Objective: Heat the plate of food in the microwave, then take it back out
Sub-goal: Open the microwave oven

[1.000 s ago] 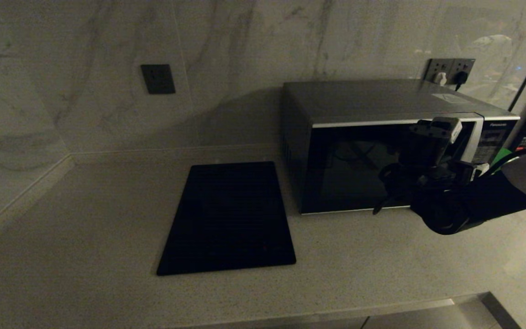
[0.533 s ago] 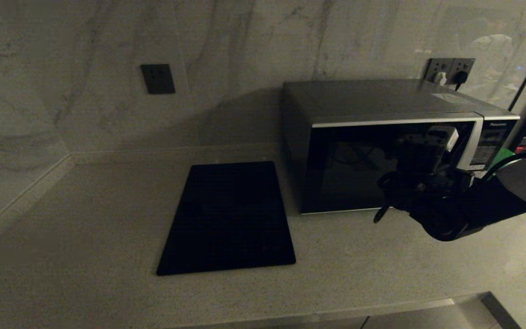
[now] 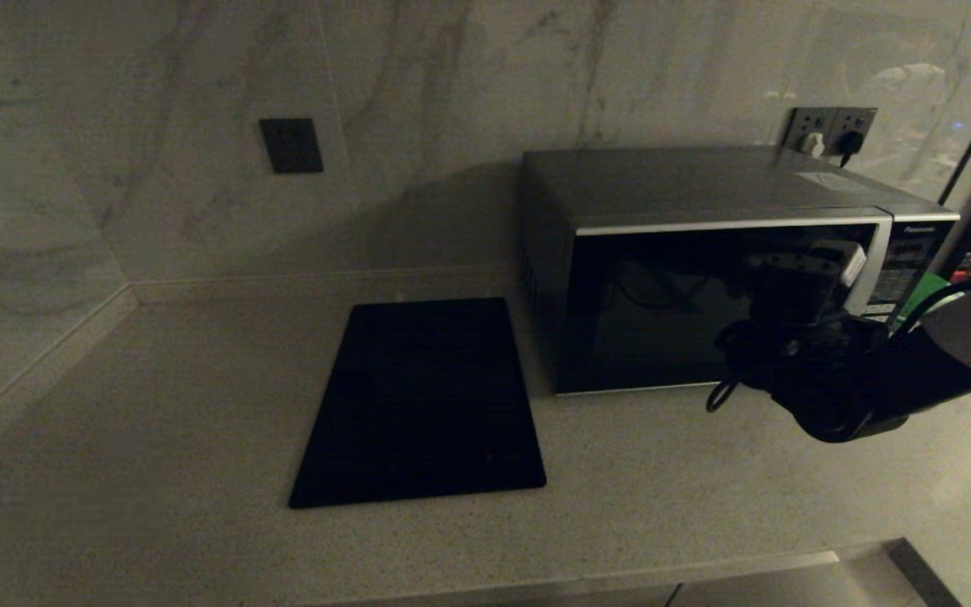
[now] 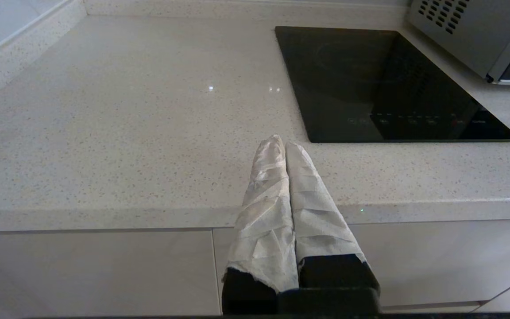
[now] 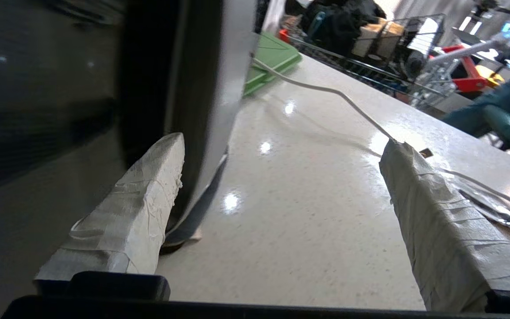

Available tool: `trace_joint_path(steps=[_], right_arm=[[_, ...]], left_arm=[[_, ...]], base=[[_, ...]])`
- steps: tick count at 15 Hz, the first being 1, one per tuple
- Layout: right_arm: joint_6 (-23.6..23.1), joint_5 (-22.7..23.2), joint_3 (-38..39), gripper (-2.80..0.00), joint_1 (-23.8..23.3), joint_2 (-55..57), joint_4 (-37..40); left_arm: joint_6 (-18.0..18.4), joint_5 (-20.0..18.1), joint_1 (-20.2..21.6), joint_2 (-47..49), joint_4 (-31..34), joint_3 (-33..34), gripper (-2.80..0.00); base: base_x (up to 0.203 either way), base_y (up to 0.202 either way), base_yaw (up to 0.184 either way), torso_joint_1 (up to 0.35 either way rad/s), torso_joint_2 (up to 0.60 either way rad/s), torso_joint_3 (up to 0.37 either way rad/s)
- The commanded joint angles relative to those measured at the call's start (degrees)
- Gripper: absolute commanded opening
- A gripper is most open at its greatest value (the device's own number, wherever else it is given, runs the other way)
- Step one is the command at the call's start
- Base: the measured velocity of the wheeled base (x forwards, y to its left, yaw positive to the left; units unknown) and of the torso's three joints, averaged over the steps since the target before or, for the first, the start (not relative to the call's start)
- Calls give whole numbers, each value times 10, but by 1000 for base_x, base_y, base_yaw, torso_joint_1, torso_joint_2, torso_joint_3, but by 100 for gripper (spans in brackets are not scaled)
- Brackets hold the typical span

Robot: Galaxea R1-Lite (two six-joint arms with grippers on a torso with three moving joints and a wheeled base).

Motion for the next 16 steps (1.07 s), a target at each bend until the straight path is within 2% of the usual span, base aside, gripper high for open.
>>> trace_joint_path(steps=[1,10,16], right_arm=[[-1,-4,-3,0,-12,2,-3],[-1,-3,-5,0,-37,16,-3],[-1,-3,-40,0,-44,40,1]], left_arm=[[0,0,-1,0,0,0,-280],[0,0,-1,0,0,0,-280],[0,0,0,0,0,0,-280]], base=[[0,0,0,0,0,0],[0,0,0,0,0,0],[0,0,0,0,0,0]])
